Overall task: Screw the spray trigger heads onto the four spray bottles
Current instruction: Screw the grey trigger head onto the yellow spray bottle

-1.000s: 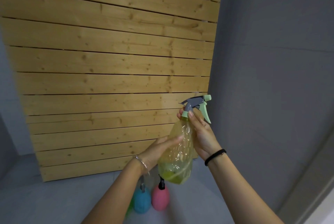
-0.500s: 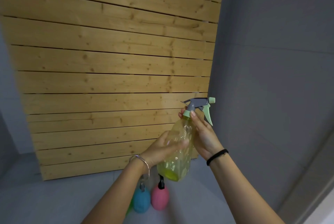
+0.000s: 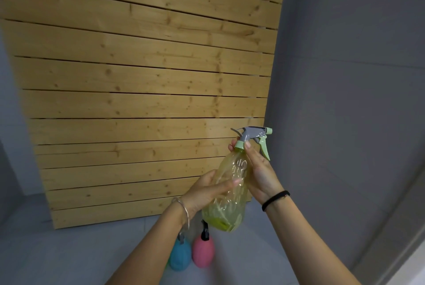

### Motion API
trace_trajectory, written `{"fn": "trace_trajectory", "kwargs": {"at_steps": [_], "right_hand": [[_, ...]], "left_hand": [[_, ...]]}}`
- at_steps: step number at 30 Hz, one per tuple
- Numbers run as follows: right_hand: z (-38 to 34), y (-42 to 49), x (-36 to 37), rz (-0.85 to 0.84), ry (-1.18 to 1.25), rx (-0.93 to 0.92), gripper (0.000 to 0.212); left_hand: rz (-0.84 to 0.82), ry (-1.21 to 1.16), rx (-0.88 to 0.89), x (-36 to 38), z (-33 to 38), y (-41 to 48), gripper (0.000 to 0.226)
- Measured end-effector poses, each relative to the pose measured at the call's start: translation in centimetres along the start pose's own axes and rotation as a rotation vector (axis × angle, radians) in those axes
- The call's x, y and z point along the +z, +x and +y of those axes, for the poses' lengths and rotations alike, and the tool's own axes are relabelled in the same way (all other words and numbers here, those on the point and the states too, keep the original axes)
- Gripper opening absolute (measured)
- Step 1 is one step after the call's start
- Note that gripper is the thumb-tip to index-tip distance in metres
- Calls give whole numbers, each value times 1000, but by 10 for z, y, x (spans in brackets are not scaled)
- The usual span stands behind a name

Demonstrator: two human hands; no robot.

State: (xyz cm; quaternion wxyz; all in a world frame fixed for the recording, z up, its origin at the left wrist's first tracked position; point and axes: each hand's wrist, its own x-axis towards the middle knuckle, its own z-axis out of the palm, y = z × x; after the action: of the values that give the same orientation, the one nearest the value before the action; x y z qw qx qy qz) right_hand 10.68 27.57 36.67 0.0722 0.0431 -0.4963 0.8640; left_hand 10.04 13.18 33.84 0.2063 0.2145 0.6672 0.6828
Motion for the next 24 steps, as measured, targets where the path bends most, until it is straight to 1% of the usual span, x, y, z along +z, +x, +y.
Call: {"fn": "trace_trajectory", "kwargs": {"at_steps": [2,4,6,10,13,14,16,19,21,23,24], "right_hand": [[0,0,1,-3,5,-12,35],[0,0,1,-18,3,-17,26],[0,0,1,-48,-39,-9,22],[-1,0,1,-78,-142,12,25],[0,0,4,-4,-200,-39,20],[1,1,4,25,-222,-57,21],[0,2,3,63,-274,-76,26],[-2,1,5,55,-377,-42,36],[-2,0,6,23,-430,-25,32],[-3,0,3,12,-434,-21,26],[-4,0,1,3,-420,-26,27]], "left_hand": [[-29,-7,-10,1,-1,1,48],[-102,-108,-62,-2,-1,0,40],[-103,-137,-63,-3,-3,-1,41],[6,-25,0,-4,-5,1,53],[143,32,74,-3,-5,2,45],[193,51,106,-3,-5,3,40],[251,105,146,-2,-5,5,40],[200,164,106,-3,-5,2,42],[144,185,88,-6,-2,-1,41],[77,108,60,-8,-4,0,44],[46,62,39,-9,-5,0,50]]}}
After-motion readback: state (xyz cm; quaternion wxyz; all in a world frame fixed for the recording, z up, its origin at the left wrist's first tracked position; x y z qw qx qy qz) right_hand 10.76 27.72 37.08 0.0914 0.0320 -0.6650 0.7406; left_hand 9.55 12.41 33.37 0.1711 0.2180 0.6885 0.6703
